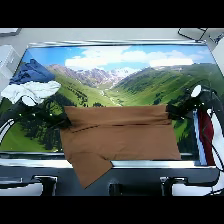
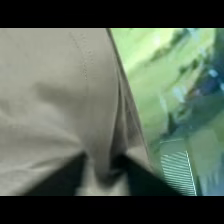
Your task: Fold the clothes and pants, and hang the long-sleeved shirts on hangers.
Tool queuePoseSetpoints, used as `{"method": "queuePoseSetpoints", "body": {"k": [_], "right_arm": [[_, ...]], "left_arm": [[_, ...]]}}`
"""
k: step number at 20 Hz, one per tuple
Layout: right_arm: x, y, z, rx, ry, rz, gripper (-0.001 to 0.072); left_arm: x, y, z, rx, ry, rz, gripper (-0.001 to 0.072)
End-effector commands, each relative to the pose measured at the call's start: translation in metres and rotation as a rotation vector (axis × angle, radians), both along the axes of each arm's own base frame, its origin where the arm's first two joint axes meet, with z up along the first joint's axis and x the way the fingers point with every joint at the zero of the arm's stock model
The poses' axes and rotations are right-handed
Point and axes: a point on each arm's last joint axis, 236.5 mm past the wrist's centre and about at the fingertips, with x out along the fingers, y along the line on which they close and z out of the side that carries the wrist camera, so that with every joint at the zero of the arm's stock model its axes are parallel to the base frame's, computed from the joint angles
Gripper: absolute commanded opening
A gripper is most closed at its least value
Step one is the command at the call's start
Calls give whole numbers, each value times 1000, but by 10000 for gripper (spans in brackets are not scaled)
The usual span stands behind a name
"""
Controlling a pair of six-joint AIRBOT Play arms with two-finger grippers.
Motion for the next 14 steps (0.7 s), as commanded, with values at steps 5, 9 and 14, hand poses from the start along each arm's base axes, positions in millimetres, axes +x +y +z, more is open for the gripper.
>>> {"method": "queuePoseSetpoints", "body": {"k": [5,9,14], "right_arm": [[-62,-37,43,15,198,-4,590],[-112,-52,42,63,250,-107,587],[-136,-45,32,64,244,-113,572]], "left_arm": [[-41,43,48,-5,93,2,586],[-129,29,24,1,212,-4,583],[-194,-10,-1,-120,261,29,578]]}}
